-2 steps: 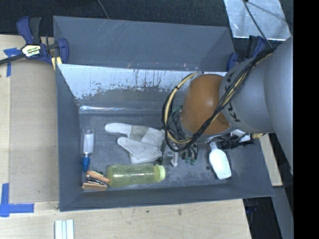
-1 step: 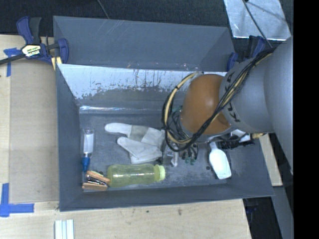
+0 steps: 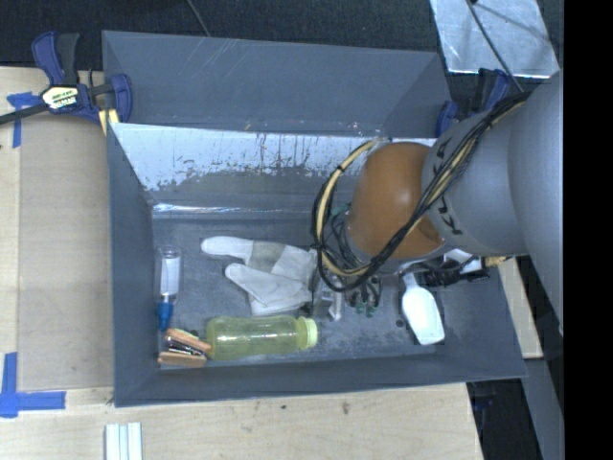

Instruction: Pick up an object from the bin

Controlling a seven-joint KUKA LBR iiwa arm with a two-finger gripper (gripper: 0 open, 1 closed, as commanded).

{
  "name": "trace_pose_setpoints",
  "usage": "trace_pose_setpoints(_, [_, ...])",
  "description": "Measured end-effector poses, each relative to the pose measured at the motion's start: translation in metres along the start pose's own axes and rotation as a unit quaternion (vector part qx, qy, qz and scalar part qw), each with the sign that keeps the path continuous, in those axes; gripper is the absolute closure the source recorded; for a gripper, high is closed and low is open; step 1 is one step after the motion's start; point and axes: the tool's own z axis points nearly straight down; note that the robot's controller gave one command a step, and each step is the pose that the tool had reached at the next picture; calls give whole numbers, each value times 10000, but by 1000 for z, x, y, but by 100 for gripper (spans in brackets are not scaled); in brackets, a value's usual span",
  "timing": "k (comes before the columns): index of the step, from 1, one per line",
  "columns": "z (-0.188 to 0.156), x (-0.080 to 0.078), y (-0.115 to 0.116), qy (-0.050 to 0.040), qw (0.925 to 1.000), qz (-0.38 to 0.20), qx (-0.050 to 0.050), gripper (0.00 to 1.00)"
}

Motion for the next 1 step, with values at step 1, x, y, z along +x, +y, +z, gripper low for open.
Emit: trace_pose_setpoints(1, [-5, 1, 0, 15, 10000, 2, 0, 100])
